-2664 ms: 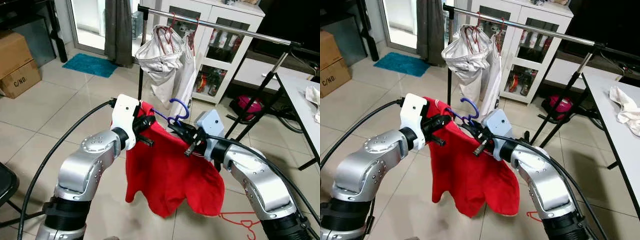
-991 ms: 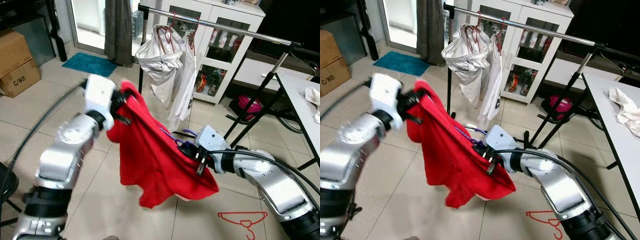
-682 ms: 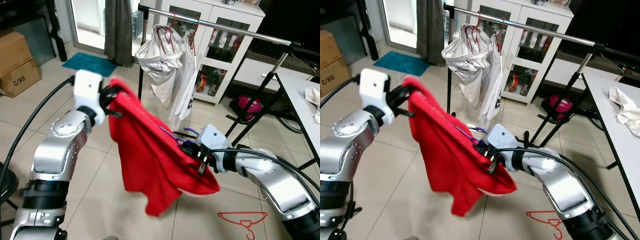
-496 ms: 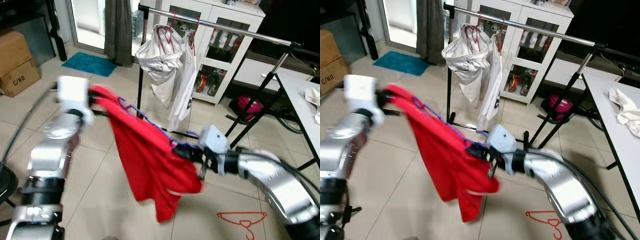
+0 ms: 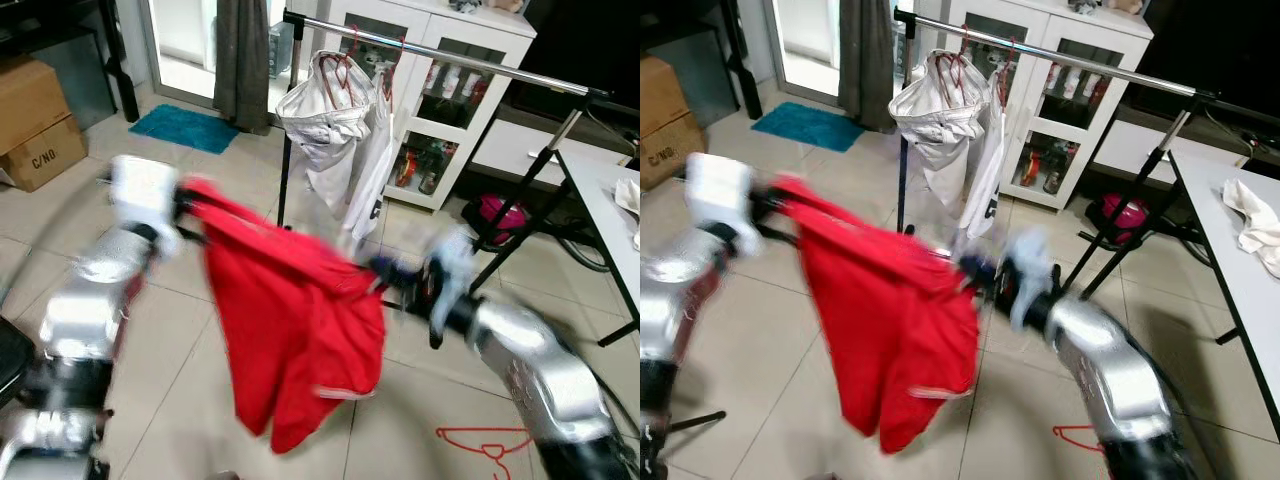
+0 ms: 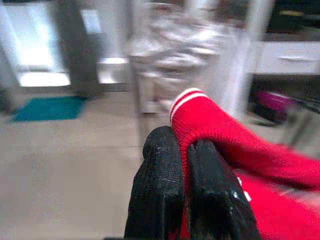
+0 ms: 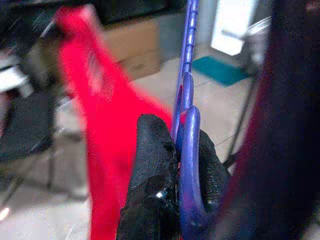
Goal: Hang hanger
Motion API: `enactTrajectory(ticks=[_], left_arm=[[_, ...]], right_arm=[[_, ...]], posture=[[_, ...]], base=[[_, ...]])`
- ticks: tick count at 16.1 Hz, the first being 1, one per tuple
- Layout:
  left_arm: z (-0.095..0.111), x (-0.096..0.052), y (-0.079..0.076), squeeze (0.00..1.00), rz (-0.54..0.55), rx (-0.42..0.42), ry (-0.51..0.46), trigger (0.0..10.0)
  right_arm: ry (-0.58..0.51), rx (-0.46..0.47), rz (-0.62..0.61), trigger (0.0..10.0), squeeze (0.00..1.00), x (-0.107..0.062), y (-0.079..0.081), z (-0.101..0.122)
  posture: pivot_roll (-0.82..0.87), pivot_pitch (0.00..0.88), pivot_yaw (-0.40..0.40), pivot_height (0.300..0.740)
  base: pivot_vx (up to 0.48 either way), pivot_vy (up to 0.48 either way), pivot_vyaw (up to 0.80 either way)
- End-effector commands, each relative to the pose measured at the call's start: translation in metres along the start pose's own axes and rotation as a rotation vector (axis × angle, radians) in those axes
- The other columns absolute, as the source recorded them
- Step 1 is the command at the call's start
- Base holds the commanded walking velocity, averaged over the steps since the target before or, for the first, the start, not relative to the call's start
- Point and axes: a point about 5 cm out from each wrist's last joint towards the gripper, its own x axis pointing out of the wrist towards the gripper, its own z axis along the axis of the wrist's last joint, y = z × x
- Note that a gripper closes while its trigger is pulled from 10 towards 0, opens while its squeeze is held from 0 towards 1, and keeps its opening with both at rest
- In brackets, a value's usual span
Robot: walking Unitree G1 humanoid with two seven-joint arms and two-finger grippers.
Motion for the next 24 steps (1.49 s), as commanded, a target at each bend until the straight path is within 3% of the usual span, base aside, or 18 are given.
enactTrajectory(ticks=[1, 2, 4, 5, 6, 7, 8, 9, 10, 13, 17, 24], left_arm=[[0.004, -0.005, -0.030, 0.00, -0.184, 0.007, 0.002, 0.0], [0.004, -0.008, -0.036, 0.00, -0.227, 0.009, 0.001, 0.0], [0.006, -0.030, -0.055, 0.00, -0.418, 0.022, 0.017, 0.0], [0.007, -0.034, -0.058, 0.00, -0.443, 0.030, 0.021, 0.0], [0.009, -0.039, -0.054, 0.00, -0.396, 0.016, 0.010, 0.0], [0.010, -0.041, -0.046, 0.00, -0.298, -0.016, -0.009, 0.0], [0.010, -0.042, -0.037, 0.00, -0.186, -0.053, -0.036, 1.0], [0.009, -0.044, -0.030, 0.00, -0.061, -0.094, -0.062, 8.1], [0.004, -0.047, -0.029, 0.00, 0.006, -0.123, -0.062, 10.0], [-0.007, -0.049, -0.045, 0.00, 0.057, -0.186, -0.039, 10.0], [-0.007, -0.050, -0.059, 0.00, 0.072, -0.162, -0.028, 10.0], [-0.001, -0.040, -0.059, 0.00, 0.083, -0.130, -0.046, 10.0]], right_arm=[[-0.091, 0.051, -0.177, 0.0, 0.00, -0.001, -0.019, 0.014], [-0.107, 0.065, -0.214, 0.0, 0.00, -0.001, -0.022, 0.015], [-0.144, 0.083, -0.376, 0.0, 0.00, -0.003, -0.037, 0.016], [-0.150, 0.085, -0.409, 0.0, 0.00, -0.003, -0.040, 0.017], [-0.147, 0.080, -0.451, 0.0, 0.00, -0.003, -0.045, 0.017], [-0.098, 0.070, -0.465, 9.8, 0.00, -0.002, -0.046, 0.012], [-0.058, 0.068, -0.461, 10.0, 0.00, -0.002, -0.044, 0.005], [-0.026, 0.094, -0.438, 10.0, 0.00, -0.004, -0.038, -0.003], [0.002, 0.120, -0.460, 10.0, 0.00, -0.009, -0.035, -0.012], [-0.029, 0.174, -0.505, 10.0, 0.00, -0.017, -0.028, -0.015], [-0.065, 0.202, -0.526, 10.0, 0.00, -0.022, -0.030, -0.009], [-0.090, 0.170, -0.513, 10.0, 0.00, -0.030, -0.025, 0.002]], posture=[[-0.07, 0.000, -0.131, 0.740], [-0.07, 0.000, -0.131, 0.740], [-0.05, 0.000, -0.150, 0.740], [-0.05, 0.000, -0.150, 0.740], [-0.04, 0.000, -0.157, 0.740], [-0.04, 0.000, -0.155, 0.740], [-0.03, 0.000, -0.153, 0.740], [-0.03, 0.000, -0.151, 0.740], [-0.04, 0.000, -0.156, 0.740], [-0.04, 0.000, -0.164, 0.740], [-0.04, 0.000, -0.152, 0.740], [-0.07, 0.000, -0.135, 0.740]], base=[[0.000, 0.000, 0.00], [0.000, 0.000, 0.00], [0.000, 0.000, 0.00], [0.000, 0.000, 0.00], [0.000, 0.000, 0.00], [0.000, 0.000, 0.00], [0.000, 0.000, 0.00], [0.000, 0.000, 0.00], [0.000, 0.000, -0.56], [0.000, 0.000, -0.80], [0.000, 0.000, -0.80], [0.000, 0.000, -0.80]])
